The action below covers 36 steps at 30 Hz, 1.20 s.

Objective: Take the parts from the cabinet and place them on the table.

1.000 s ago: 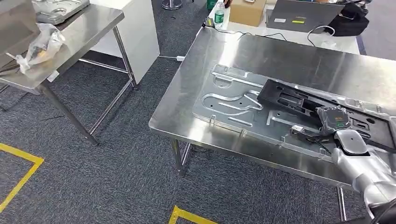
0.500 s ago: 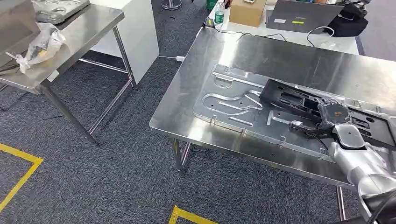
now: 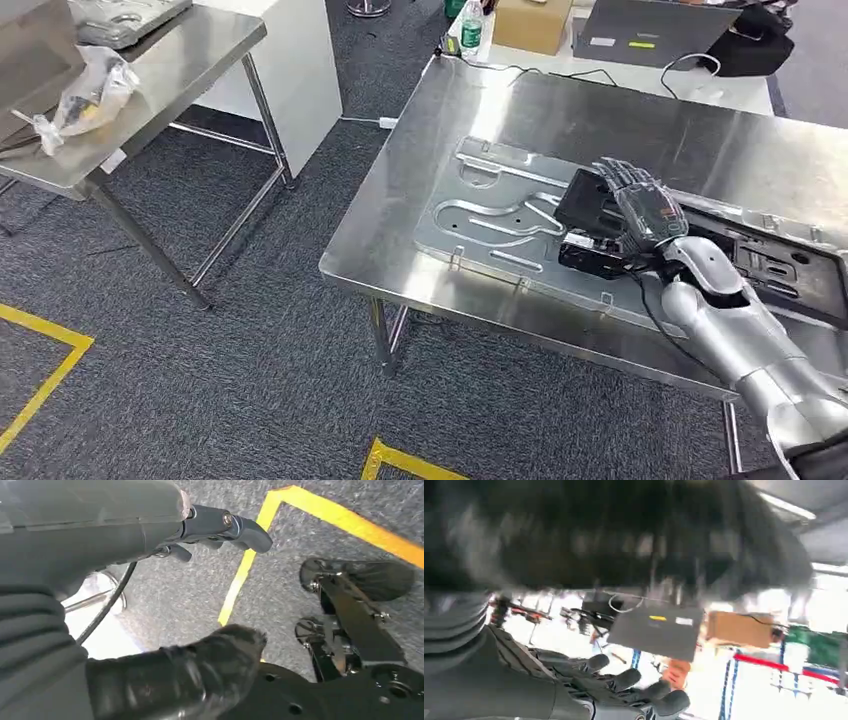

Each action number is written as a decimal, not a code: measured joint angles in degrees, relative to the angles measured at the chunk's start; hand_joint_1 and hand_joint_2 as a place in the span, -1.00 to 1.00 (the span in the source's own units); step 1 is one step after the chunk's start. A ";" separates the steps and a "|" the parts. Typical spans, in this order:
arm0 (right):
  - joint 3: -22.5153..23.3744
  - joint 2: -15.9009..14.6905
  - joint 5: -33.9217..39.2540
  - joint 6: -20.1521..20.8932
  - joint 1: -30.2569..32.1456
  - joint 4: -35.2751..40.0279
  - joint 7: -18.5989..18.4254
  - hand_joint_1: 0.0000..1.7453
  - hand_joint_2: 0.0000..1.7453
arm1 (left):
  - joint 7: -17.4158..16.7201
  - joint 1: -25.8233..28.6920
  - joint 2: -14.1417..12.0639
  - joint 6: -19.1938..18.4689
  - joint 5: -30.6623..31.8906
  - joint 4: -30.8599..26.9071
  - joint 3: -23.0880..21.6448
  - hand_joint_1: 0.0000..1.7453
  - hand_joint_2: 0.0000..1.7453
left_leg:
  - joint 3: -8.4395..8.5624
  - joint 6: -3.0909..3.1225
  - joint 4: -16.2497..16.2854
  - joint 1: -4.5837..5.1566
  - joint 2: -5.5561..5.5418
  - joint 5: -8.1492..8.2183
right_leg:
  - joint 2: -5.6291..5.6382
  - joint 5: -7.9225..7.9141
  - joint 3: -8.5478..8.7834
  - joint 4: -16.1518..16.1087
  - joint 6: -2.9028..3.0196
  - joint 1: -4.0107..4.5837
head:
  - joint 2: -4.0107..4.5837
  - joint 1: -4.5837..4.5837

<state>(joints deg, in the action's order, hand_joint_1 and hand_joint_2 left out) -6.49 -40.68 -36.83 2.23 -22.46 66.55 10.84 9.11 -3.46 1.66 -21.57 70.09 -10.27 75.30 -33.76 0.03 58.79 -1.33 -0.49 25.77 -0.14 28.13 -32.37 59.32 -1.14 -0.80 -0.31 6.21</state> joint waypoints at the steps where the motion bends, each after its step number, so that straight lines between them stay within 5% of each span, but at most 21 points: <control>1: -0.02 -0.11 0.00 -0.09 0.15 0.55 0.00 -1.00 -1.00 | 0.00 -0.01 0.00 0.00 0.00 0.00 0.02 -1.00 -1.00 | 0.00 -0.01 0.00 0.00 0.00 0.01 | 0.00 0.00 -0.01 0.00 0.00 -0.01 | 0.00 0.00; 15: -0.98 -1.44 -0.04 -2.27 4.85 12.80 0.81 -1.00 -1.00 | 0.09 -0.01 0.11 0.13 0.02 0.00 0.92 -1.00 -1.00 | -0.01 -0.02 0.00 0.01 0.00 0.01 | 0.01 0.00 0.00 0.00 0.00 -0.01 | 0.00 0.00; 21: -4.74 -0.63 -0.20 -2.36 7.62 22.59 2.08 -1.00 -1.00 | -0.46 0.00 0.09 0.83 0.09 0.00 0.98 -1.00 -1.00 | -0.14 0.84 0.47 0.34 -0.07 0.09 | -0.02 -0.28 0.11 -0.19 -0.35 -0.62 | 0.00 -0.02; 22: -5.20 -0.66 -0.22 -2.47 8.01 23.88 2.32 -1.00 1.00 | -0.46 -0.01 0.09 0.87 0.09 0.00 0.98 -1.00 -1.00 | -0.04 1.05 0.21 0.40 -0.11 -0.10 | -0.02 -0.44 0.26 -0.59 -0.60 -0.64 | 0.00 0.00; 24: -6.10 -0.61 -1.03 -3.30 8.74 25.91 2.73 -1.00 1.00 | -0.59 -0.06 0.24 0.98 0.15 0.00 1.01 -1.00 -1.00 | 0.82 1.52 -2.27 -0.39 -0.10 -1.57 | 0.08 0.88 0.28 -0.04 -0.80 -0.55 | 0.00 0.02; 26: -7.08 -0.59 -1.82 -4.11 9.52 27.85 3.39 -1.00 1.00 | -0.70 -0.08 0.31 1.07 0.22 0.00 1.01 -1.00 -1.00 | 0.57 1.83 -2.74 -0.54 -0.10 -2.05 | 0.15 5.91 -2.12 6.10 -1.12 -0.68 | 0.00 0.04; 28: -8.13 -0.57 -2.71 -4.57 10.88 29.16 3.61 -1.00 1.00 | -0.79 -0.11 0.53 1.07 0.28 0.00 1.01 -1.00 -1.00 | 0.02 1.57 -2.57 -0.68 -0.65 -2.28 | 0.15 9.17 -4.78 13.55 -1.81 -1.24 | 0.00 0.02; 29: -8.50 -0.57 -2.89 -4.59 11.37 29.75 3.61 -1.00 1.00 | -0.85 -0.08 0.57 1.09 0.28 0.00 1.01 -1.00 -1.00 | -0.29 1.35 -2.36 -0.86 -1.02 -2.41 | 0.14 8.74 -4.75 14.29 -2.18 -1.58 | 0.00 0.00; 30: -8.70 -0.57 -3.02 -4.61 11.58 30.12 3.61 -1.00 1.00 | -0.87 -0.07 0.63 1.09 0.28 0.00 1.01 -1.00 -1.00 | -0.68 1.06 -2.05 -1.14 -1.37 -2.52 | 0.14 7.12 -3.58 12.53 -2.65 -1.92 | 0.00 0.00; 32: -9.03 -0.57 -3.52 -4.83 11.68 30.87 3.96 -1.00 1.00 | -0.90 -0.10 0.68 1.16 0.35 0.00 1.01 -1.00 -1.00 | -1.67 0.05 -0.97 -2.04 -2.31 -2.59 | 0.49 2.39 1.87 3.03 -3.77 -2.93 | 0.00 0.00; 33: -9.16 -0.57 -3.85 -5.05 11.81 31.17 4.07 -1.00 1.00 | -0.94 -0.18 0.61 1.20 0.39 0.00 1.01 -1.00 -1.00 | -2.27 -0.68 -0.31 -2.14 -2.77 -2.56 | 2.27 3.12 3.79 -1.09 -4.60 -3.35 | 0.00 0.04; 34: -9.42 -0.46 -4.51 -5.36 12.13 31.33 4.11 -1.00 1.00 | -0.98 -0.25 0.46 1.62 0.48 -0.11 1.01 -1.00 -1.00 | -2.78 -1.38 -0.28 -2.15 -3.52 -2.88 | 3.84 2.64 3.87 0.32 -3.85 -2.23 | 0.00 0.07; 36: -9.73 -0.57 -5.97 -6.14 13.53 32.20 4.09 -1.00 1.00 | -1.20 -0.20 0.57 1.86 0.55 -0.11 1.01 -1.00 -1.00 | -3.23 -2.45 -0.09 -1.80 -4.93 -3.81 | 3.55 2.80 2.98 0.69 -2.21 -2.53 | 0.00 -0.02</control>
<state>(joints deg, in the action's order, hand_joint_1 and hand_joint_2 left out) -16.22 -41.24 -42.80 -3.91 -8.93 98.75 14.93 7.91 -3.65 2.23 -19.71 70.64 -10.38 76.30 -36.99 -2.42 58.69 -3.13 -5.42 21.96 3.41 30.93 -29.39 60.01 -3.35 -3.33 -0.31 6.19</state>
